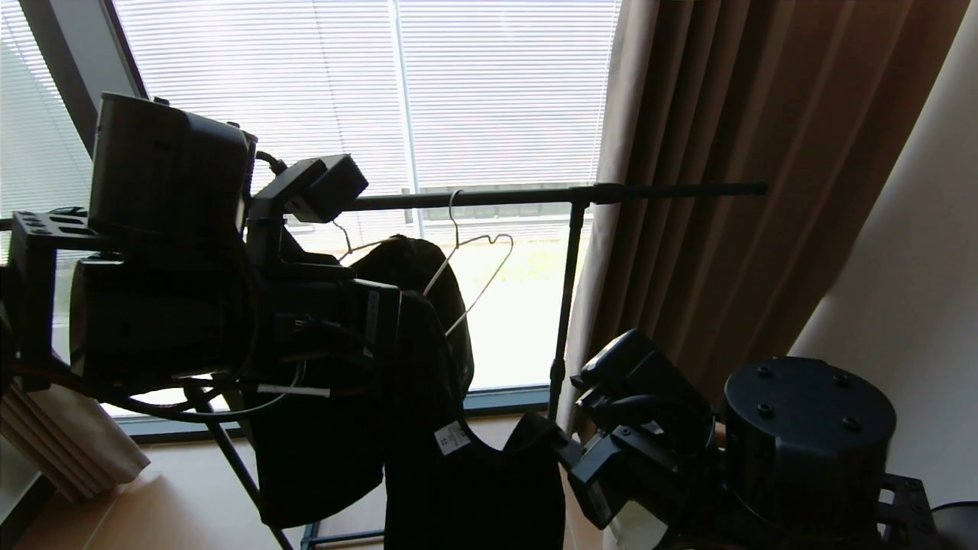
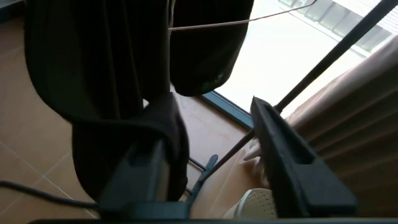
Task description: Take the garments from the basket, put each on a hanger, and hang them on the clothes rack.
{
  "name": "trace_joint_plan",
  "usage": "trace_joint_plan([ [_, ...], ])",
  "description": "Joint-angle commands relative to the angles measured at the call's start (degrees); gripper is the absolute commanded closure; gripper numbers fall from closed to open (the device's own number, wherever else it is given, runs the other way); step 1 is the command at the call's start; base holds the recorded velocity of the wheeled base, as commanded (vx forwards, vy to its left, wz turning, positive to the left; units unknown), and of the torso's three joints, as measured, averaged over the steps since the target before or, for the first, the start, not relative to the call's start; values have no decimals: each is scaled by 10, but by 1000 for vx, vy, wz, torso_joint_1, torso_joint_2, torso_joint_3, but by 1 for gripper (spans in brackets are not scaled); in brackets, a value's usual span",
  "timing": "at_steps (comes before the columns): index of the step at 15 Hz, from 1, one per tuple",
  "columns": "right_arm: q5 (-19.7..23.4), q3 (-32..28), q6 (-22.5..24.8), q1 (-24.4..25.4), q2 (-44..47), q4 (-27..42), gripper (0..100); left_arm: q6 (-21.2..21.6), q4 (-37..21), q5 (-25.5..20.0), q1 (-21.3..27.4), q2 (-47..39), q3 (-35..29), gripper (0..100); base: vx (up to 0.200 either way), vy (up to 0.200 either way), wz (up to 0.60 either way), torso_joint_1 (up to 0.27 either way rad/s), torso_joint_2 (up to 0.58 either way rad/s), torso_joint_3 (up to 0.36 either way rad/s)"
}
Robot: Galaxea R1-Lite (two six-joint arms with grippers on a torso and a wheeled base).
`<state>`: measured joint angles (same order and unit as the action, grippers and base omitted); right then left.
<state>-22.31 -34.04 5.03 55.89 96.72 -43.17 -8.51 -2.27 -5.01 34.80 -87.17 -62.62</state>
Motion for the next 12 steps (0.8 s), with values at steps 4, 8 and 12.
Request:
trace_joint_plan([
  [4,23,4,2,0,46,-8,0,0,1,1,-1,4,-8,100,0,0,0,0,0,0],
  [8,99,15,42,-14,66,-55,0,0,-1,3,-2,10,-29,100,0,0,0,0,0,0],
  [12,161,27,80,-19,67,-101,0,0,2,6,-2,10,-30,100,0,0,0,0,0,0],
])
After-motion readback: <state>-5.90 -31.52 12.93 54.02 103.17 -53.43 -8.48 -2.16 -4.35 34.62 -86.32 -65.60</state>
